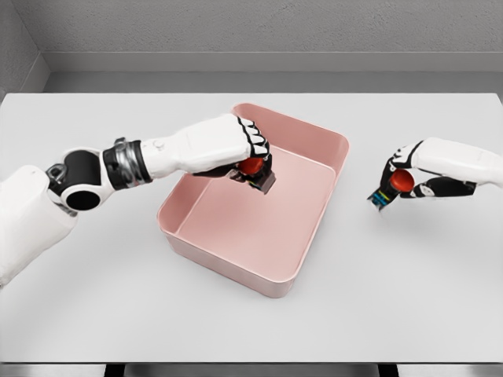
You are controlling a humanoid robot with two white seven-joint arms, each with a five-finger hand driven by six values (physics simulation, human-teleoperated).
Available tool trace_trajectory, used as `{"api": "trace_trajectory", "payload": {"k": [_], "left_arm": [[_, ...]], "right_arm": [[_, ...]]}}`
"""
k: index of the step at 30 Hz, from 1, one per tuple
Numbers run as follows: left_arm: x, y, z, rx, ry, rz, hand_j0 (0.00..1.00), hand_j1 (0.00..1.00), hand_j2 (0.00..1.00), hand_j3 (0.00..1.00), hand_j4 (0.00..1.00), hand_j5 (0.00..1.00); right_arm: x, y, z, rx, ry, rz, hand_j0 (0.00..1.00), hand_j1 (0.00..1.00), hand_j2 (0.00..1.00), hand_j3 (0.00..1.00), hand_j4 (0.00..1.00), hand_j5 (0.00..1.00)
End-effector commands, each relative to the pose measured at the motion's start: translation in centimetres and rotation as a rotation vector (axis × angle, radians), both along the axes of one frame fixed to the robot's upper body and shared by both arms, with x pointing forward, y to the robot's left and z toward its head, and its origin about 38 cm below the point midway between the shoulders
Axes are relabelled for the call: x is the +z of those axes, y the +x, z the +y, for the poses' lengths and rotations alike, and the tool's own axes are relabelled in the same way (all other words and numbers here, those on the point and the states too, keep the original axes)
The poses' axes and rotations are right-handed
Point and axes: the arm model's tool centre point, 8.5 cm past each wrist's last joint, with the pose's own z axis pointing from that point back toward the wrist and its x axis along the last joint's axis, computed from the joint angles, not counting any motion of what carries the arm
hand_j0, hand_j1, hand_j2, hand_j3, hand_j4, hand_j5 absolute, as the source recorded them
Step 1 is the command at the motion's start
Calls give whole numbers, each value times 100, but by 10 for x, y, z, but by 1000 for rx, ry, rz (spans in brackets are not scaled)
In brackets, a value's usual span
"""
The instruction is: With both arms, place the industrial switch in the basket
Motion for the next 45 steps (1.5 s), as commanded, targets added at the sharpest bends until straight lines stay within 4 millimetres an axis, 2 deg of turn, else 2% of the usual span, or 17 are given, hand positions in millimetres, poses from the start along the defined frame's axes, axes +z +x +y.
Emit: {"api": "trace_trajectory", "payload": {"k": [1, 4, 5, 6, 7, 13, 15, 17, 20, 23, 31, 37, 45], "left_arm": [[-9, 2, -8, -3, -3, 26, 40, 40, 40, 40, 40, 40], [-14, 2, -6, 3, 5, 36, 43, 43, 43, 43, 43, 43], [-13, 3, -6, 5, 0, 38, 57, 57, 57, 57, 57, 57], [-12, 4, -3, 11, -2, 36, 89, 89, 89, 89, 89, 89], [-11, 4, -2, 11, -1, 35, 100, 100, 100, 100, 100, 100], [-4, 3, 1, 9, -22, 27, 100, 100, 100, 100, 100, 100], [2, 0, 35, 41, 29, 21, 100, 100, 100, 100, 100, 100], [20, -12, 84, 84, 120, -16, 100, 100, 100, 100, 100, 100], [38, -27, 140, 153, 251, -44, 100, 100, 100, 100, 100, 100], [44, -29, 175, 224, 324, -43, 100, 100, 100, 100, 100, 100], [41, -28, 181, 241, 344, -33, 100, 100, 100, 100, 100, 100], [44, -27, 181, 242, 345, -42, 100, 100, 100, 100, 100, 100], [44, -27, 183, 246, 348, -41, 100, 100, 100, 100, 100, 100]], "right_arm": [[-2, 1, 6, 8, 22, 3, 46, 46, 46, 46, 46, 46], [1, 2, 7, 10, 22, -5, 46, 46, 46, 46, 46, 46], [2, 3, 7, 10, 22, -7, 46, 46, 46, 46, 46, 46], [4, 3, 7, 11, 22, -11, 46, 46, 46, 46, 46, 46], [5, 4, 7, 11, 22, -14, 46, 46, 46, 46, 46, 46], [13, 7, 9, 16, 25, -36, 46, 46, 46, 46, 46, 46], [16, 8, 11, 19, 29, -45, 46, 46, 46, 46, 46, 46], [19, 9, 12, 24, 30, -53, 46, 46, 46, 46, 46, 46], [24, 10, 14, 29, 31, -67, 46, 46, 46, 46, 46, 46], [33, 12, 17, 38, 33, -90, 46, 46, 46, 46, 46, 46], [52, 20, 47, 104, 89, -153, 45, 45, 45, 45, 45, 45], [52, 22, 66, 144, 122, -159, 45, 45, 45, 45, 45, 45], [43, 25, 102, 228, 134, -142, 44, 44, 44, 44, 44, 44]]}}
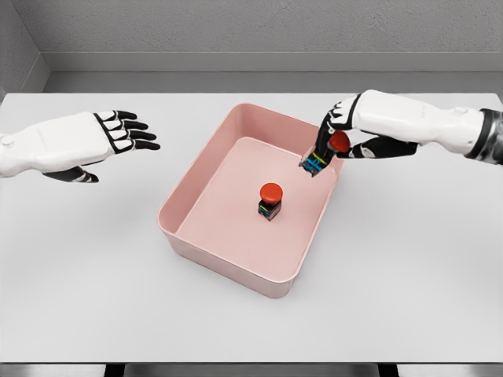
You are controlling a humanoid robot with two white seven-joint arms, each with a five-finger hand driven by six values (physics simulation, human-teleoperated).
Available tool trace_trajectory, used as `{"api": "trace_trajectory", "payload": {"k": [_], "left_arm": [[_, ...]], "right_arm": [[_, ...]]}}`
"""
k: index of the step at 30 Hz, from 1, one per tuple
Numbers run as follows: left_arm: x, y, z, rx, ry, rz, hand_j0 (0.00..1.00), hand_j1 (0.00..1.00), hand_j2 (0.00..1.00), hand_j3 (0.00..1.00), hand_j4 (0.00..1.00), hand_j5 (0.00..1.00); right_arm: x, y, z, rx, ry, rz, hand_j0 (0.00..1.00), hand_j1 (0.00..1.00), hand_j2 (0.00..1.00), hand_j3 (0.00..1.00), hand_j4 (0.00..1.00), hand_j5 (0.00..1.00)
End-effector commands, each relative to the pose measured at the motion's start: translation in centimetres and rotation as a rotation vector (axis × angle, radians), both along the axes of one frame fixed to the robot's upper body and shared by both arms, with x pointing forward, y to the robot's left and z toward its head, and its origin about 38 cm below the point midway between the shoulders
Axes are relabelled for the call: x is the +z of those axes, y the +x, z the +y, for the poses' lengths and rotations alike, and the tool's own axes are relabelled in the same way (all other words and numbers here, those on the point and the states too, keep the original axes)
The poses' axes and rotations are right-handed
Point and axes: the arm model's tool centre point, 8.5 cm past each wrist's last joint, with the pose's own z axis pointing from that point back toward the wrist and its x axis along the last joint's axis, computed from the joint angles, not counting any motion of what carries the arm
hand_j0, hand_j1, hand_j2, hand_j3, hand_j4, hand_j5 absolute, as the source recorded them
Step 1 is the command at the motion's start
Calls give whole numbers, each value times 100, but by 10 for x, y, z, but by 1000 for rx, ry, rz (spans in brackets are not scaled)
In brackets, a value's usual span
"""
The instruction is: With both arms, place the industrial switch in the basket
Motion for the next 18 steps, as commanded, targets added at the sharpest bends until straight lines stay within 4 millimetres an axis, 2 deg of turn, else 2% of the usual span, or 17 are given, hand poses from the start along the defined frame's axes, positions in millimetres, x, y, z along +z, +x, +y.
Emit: {"api": "trace_trajectory", "payload": {"k": [1, 4, 7, 10, 11, 12, 13, 18], "left_arm": [[1, 0, 1, 3, -5, 1, 100, 100, 100, 100, 100, 100], [-1, 0, 0, 3, -6, 6, 100, 100, 100, 100, 100, 100], [-2, 0, 0, 1, -5, 6, 100, 100, 100, 100, 100, 100], [-2, 0, -2, -2, -9, 7, 100, 100, 100, 100, 100, 100], [-3, 0, -1, -1, -8, 9, 100, 100, 100, 100, 100, 100], [-3, 0, -2, -2, -9, 9, 100, 100, 100, 100, 100, 100], [-3, 0, -2, -2, -9, 9, 100, 100, 100, 100, 100, 100], [-2, 0, -2, -3, -9, 7, 100, 100, 100, 100, 100, 100]], "right_arm": [[-7, 0, 16, 40, 0, 22, 44, 44, 44, 44, 44, 44], [-11, 3, 41, 84, -43, -14, 44, 44, 44, 44, 44, 44], [-9, 5, 56, 105, -73, -50, 44, 44, 44, 44, 44, 44], [-7, 6, 58, 111, -74, -55, 47, 47, 47, 47, 47, 47], [-7, 6, 58, 110, -72, -56, 62, 62, 62, 62, 62, 62], [-6, 7, 57, 106, -68, -59, 89, 89, 89, 89, 89, 89], [-3, 7, 56, 102, -64, -66, 100, 100, 100, 100, 100, 100], [8, 9, 58, 107, -64, -94, 100, 100, 100, 100, 100, 100]]}}
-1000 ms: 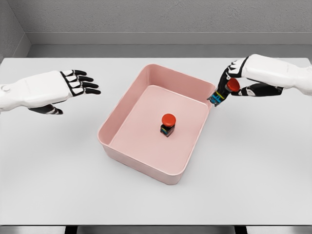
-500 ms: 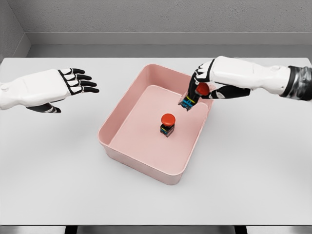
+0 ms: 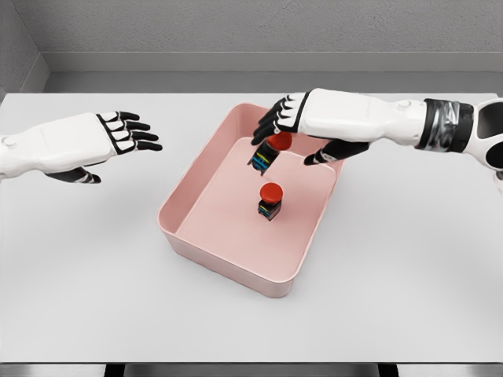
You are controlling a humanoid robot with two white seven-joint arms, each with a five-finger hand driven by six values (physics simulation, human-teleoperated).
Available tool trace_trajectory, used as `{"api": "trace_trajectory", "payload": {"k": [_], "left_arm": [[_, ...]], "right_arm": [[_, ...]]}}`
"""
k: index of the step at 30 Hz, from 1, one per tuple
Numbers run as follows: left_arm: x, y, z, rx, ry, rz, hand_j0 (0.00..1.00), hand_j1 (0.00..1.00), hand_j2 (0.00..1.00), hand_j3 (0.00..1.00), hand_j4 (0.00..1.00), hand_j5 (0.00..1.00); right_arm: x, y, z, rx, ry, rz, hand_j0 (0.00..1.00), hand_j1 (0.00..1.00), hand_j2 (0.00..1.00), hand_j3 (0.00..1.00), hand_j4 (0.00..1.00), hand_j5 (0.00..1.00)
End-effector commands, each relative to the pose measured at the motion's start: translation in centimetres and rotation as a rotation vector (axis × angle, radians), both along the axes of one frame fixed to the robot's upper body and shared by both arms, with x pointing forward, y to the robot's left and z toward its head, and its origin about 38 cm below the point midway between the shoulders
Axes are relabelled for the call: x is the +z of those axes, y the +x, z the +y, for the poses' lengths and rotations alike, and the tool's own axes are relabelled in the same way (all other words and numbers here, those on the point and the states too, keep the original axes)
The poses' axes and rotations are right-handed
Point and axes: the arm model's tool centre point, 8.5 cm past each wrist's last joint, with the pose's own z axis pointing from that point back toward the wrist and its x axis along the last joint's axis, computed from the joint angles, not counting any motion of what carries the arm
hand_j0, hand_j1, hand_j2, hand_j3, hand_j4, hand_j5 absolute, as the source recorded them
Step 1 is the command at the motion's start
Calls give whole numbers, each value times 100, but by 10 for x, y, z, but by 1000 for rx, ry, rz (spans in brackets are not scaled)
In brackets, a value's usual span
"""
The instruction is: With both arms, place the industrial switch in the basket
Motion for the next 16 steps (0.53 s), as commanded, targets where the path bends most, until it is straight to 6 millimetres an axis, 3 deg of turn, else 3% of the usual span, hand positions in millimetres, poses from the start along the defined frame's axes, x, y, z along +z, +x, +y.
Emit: {"api": "trace_trajectory", "payload": {"k": [1, 4, 12, 16], "left_arm": [[1, 0, 0, 1, -5, 1, 100, 100, 100, 100, 100, 100], [1, 0, 1, 3, -3, 1, 100, 100, 100, 100, 100, 100], [1, -1, 3, 6, -1, 4, 100, 100, 100, 100, 100, 100], [1, -1, 3, 5, 0, 2, 100, 100, 100, 100, 100, 100]], "right_arm": [[1, 0, 0, -1, 7, 1, 100, 100, 100, 100, 100, 100], [4, 1, -5, -13, 0, -7, 100, 100, 100, 100, 100, 100], [5, -6, -93, -206, -86, -2, 100, 100, 100, 100, 100, 100], [2, -12, -125, -287, -78, 11, 100, 100, 100, 100, 100, 100]]}}
